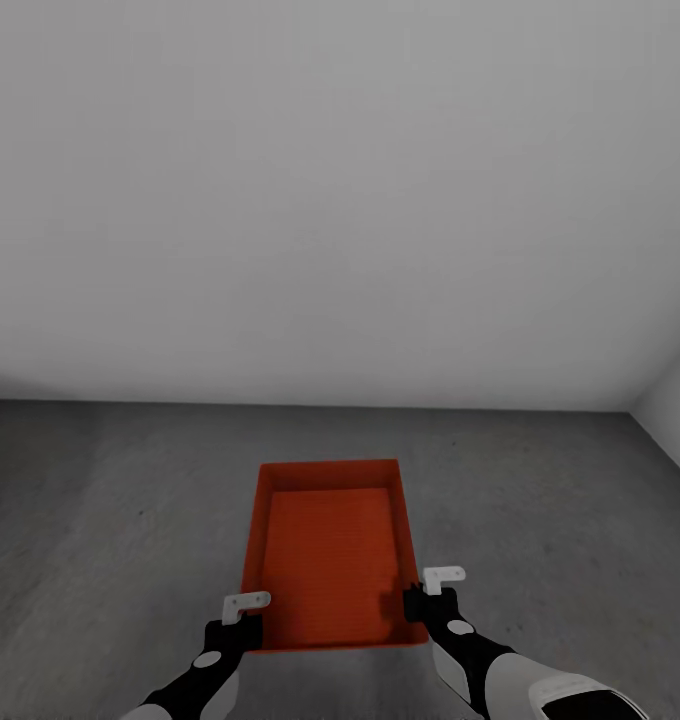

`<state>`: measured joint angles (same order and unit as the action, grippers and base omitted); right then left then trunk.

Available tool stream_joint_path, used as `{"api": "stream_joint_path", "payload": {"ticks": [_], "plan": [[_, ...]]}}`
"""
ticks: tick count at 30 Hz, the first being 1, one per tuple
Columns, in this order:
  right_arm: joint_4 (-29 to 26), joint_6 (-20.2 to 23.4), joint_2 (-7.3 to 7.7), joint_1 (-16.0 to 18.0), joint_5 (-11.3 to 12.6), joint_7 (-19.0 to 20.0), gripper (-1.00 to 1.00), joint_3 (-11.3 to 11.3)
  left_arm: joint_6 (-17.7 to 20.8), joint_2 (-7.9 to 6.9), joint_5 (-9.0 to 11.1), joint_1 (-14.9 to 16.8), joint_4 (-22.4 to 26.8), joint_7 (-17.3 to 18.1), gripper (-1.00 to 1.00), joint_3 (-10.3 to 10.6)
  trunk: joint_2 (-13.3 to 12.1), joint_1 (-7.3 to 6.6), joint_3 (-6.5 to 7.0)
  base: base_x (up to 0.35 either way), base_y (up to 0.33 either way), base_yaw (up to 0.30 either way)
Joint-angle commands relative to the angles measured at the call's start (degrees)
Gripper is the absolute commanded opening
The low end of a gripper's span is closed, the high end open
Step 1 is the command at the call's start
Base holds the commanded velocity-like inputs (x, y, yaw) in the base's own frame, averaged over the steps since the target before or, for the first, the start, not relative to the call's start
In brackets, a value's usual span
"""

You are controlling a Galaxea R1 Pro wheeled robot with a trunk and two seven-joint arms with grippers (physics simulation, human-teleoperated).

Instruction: Move the two storage containers from the living room to the garage. In the garage, place one container on the floor and stack the other container on top of it (either order is fine).

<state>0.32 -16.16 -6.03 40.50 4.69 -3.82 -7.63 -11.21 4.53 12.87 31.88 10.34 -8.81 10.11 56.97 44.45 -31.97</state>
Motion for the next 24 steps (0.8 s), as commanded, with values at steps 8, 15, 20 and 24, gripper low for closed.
{"api": "stream_joint_path", "payload": {"ticks": [8, 15, 20, 24], "plan": [[0.21, -0.10, -0.04, 0.02, 0.06, 0.13, -1.00, 1.91, -0.66, 0.04, -0.31, 0.03, 0.20, -0.50, -1.00, 0.00, 0.04, 0.00, -0.79, 0.000, 0.000, 0.000], [0.21, -0.10, -0.04, 0.02, 0.06, 0.13, -1.00, 1.91, -0.66, 0.03, -0.32, 0.07, 0.20, -0.50, -1.00, 0.01, 0.04, 0.00, -1.43, 0.000, 0.000, 0.000], [0.21, -0.10, -0.04, 0.02, 0.06, 0.13, -1.00, 1.91, -0.66, 0.03, -0.33, 0.06, 0.25, -0.50, -1.00, 0.02, 0.04, 0.00, -1.90, 0.000, 0.000, 0.000], [0.21, -0.10, -0.04, 0.02, 0.06, 0.13, -1.00, 1.91, -0.66, 0.04, -0.31, 0.07, 0.21, -0.50, -1.00, 0.00, 0.04, 0.00, -2.26, 0.000, 0.000, 0.000]]}}
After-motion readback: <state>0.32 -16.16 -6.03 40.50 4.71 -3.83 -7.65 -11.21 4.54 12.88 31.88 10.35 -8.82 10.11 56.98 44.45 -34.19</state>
